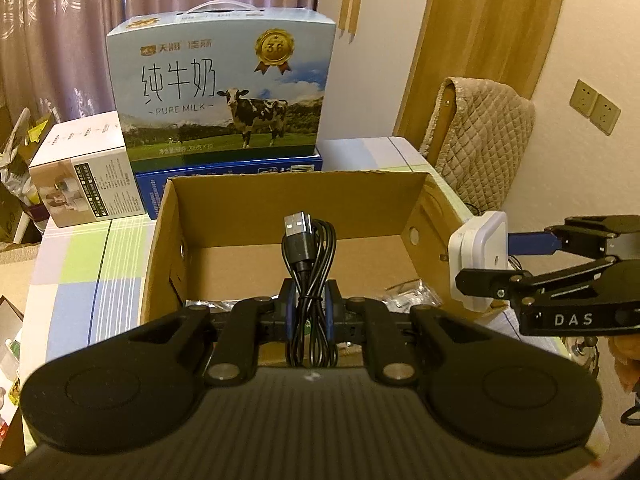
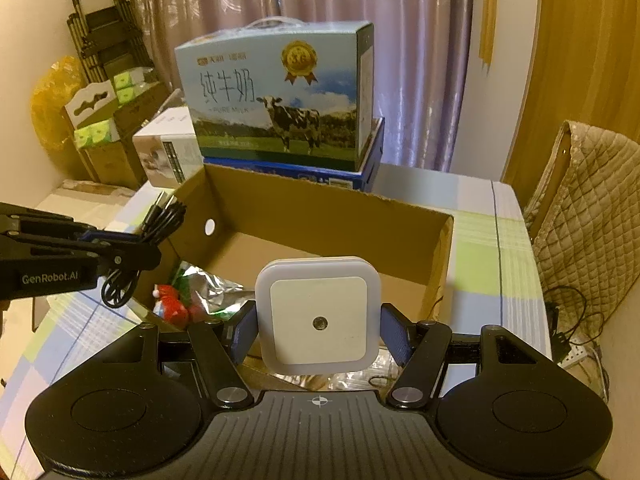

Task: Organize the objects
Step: 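Open both grippers over the box to drop the night light and cable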

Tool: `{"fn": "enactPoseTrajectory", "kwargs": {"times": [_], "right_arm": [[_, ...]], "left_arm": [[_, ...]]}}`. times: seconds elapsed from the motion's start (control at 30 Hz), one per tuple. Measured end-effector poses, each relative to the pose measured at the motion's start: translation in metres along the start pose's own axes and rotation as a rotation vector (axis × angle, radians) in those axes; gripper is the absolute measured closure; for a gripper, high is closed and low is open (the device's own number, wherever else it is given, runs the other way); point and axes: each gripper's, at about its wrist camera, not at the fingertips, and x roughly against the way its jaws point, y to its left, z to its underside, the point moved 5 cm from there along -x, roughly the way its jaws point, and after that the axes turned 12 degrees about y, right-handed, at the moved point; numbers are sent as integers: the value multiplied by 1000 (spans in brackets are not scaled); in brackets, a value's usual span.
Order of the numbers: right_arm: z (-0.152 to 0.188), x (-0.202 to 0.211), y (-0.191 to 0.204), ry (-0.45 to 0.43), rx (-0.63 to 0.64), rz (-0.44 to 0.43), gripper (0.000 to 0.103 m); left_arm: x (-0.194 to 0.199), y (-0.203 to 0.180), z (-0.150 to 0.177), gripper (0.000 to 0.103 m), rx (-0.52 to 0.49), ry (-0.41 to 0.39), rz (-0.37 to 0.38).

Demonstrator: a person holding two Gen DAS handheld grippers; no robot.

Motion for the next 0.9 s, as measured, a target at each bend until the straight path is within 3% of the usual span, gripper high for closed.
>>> {"fn": "enactPoseTrajectory", "kwargs": {"times": [0.27, 0.37, 0.63, 0.8, 0.9], "right_arm": [[-2, -15, -7, 18, -22, -3, 41], [-2, -17, -10, 20, -28, -3, 41], [-1, -20, -8, 20, -63, -32, 41], [-7, -17, -8, -46, -109, -84, 41], [-9, -10, -10, -80, -129, -70, 40]], "left_arm": [[-21, 5, -15, 91, -3, -2, -9], [-24, 7, -19, 80, 3, -18, -19], [-19, 16, -6, 78, 11, -13, -23], [-10, 22, 2, 78, 24, -23, -21], [-4, 24, 7, 77, 32, -34, -17]]}}
